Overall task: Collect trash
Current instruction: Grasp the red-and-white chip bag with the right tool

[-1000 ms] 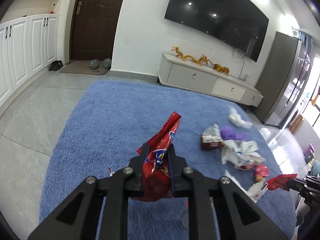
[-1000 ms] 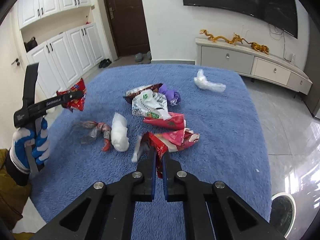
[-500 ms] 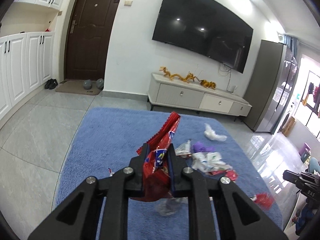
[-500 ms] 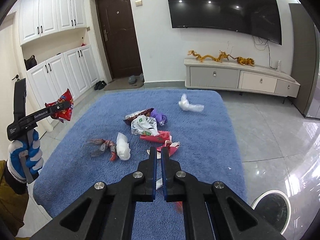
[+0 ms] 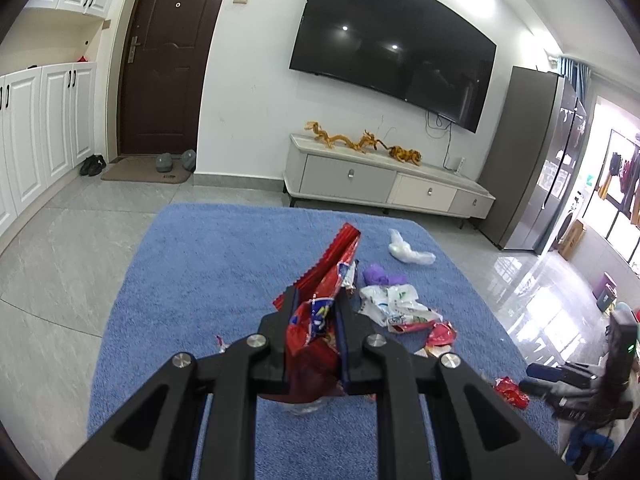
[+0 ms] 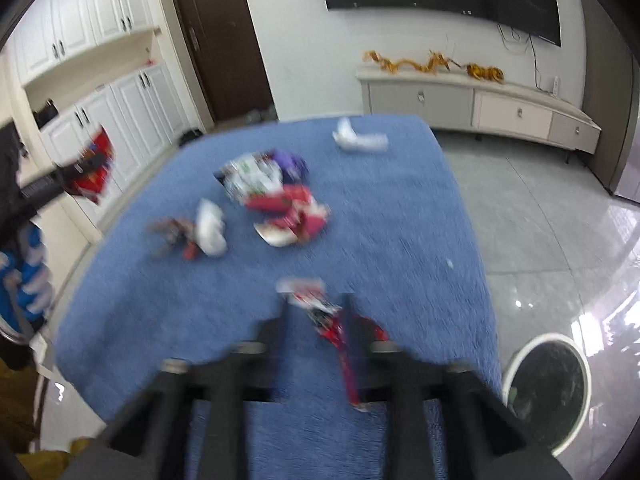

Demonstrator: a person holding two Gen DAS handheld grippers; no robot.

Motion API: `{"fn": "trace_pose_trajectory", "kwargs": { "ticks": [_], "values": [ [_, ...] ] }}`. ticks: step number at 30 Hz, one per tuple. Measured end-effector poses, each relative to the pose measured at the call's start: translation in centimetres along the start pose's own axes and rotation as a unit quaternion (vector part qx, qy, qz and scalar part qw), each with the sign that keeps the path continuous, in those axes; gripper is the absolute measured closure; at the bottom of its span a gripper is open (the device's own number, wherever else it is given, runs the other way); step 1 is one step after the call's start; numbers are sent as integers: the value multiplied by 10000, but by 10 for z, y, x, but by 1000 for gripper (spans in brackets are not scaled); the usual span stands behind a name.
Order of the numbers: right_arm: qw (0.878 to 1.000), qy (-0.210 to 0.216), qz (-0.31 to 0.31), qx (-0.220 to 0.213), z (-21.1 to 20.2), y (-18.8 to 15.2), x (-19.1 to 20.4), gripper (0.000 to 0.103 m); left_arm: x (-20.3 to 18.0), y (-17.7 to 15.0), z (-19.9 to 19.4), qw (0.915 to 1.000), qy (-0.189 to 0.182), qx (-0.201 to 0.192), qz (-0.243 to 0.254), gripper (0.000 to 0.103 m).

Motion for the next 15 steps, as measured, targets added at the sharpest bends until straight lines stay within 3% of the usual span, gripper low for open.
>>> {"fn": "trace_pose_trajectory", "kwargs": {
  "ticks": [10, 13, 15],
  "values": [
    [9987, -182, -205, 440, 36, -28, -12, 49, -7, -12, 6, 9998, 61, 145, 123, 88],
    [9986, -152, -210, 460, 39, -32, -11, 60, -11, -13, 5, 9998, 77, 147, 146, 88],
    [9989, -115, -212, 407, 37, -31, -11, 75, -13, -13, 4, 9997, 100, 149, 160, 88]
  ]
}}
Point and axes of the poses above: each gripper's, at about its wrist camera, not at the fingertips, and z roughly the way its jaws point, x to its left, y to its top, the point moved 10 cm from there along z, roughly the way its jaws point, and after that the axes turned 13 degrees about -z, right-handed, at the moved point
